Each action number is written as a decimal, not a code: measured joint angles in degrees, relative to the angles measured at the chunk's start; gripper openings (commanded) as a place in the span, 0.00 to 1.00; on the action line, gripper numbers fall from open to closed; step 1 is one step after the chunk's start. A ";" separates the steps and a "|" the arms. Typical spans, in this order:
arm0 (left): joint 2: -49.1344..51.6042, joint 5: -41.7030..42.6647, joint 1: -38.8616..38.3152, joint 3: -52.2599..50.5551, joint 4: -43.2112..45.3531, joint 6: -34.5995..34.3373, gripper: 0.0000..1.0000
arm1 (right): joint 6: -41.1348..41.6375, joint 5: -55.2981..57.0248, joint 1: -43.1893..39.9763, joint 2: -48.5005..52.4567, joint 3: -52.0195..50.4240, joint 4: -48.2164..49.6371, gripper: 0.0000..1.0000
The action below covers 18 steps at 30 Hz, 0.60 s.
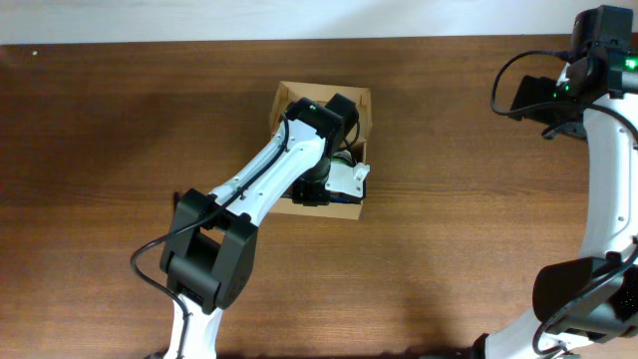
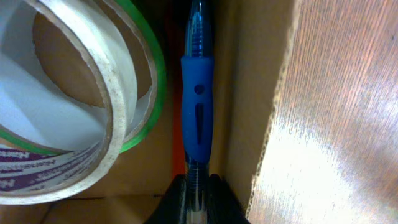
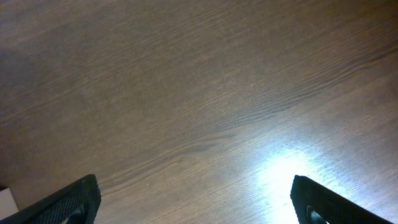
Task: Pack container
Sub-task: 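Lower the blue pen into the box and open the left gripper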
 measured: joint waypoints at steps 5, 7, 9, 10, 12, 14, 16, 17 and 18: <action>0.00 -2.34 0.00 -0.04 1.03 -1.20 0.31 | 0.02 0.00 0.00 0.00 0.00 0.00 0.99; 0.00 -3.08 0.02 -0.04 1.05 -1.70 0.51 | 0.02 0.00 0.00 0.00 0.00 0.00 0.99; 0.00 -3.67 0.02 -0.04 1.38 -2.56 0.55 | 0.04 0.00 0.00 0.00 0.00 0.00 0.99; 0.00 -3.91 0.02 -0.04 1.31 -3.02 0.55 | 0.02 0.00 0.00 0.00 0.00 0.00 0.99; 0.00 -4.02 0.00 -0.02 1.20 -3.39 0.52 | 0.00 0.00 0.00 0.00 0.00 0.00 0.99; -0.02 -4.20 0.02 0.02 1.20 -4.02 0.50 | 0.00 0.00 0.00 0.00 0.00 0.00 1.00; -0.42 -4.92 0.00 0.33 1.20 -4.92 0.50 | 0.02 0.00 0.00 0.00 0.00 0.00 0.99; -1.03 -5.49 0.02 0.42 1.38 -5.53 0.50 | 0.02 0.00 0.00 0.00 0.00 0.00 0.99; -2.03 -6.29 0.00 0.52 1.55 -6.34 0.50 | 0.02 0.00 0.00 0.00 0.00 0.00 0.99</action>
